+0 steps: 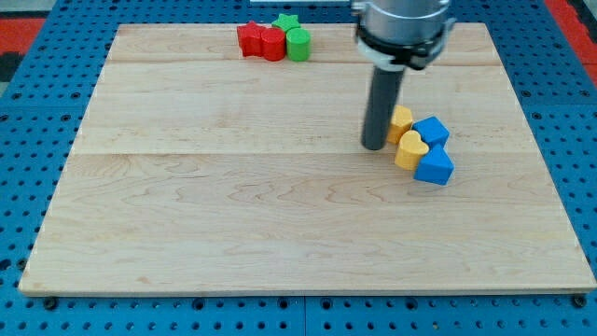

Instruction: Nudge the yellow hexagon right a bit

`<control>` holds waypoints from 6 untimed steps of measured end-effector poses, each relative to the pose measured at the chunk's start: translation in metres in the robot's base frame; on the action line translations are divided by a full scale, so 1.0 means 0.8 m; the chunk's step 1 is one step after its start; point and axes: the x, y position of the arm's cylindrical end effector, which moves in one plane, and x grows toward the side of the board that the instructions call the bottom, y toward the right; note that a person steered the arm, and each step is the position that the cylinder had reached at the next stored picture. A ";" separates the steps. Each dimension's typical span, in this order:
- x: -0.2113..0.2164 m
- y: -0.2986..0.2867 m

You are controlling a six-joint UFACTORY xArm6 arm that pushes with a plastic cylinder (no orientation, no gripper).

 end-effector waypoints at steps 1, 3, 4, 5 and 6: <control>-0.004 -0.050; -0.036 0.028; -0.036 0.059; -0.033 0.060; -0.009 0.005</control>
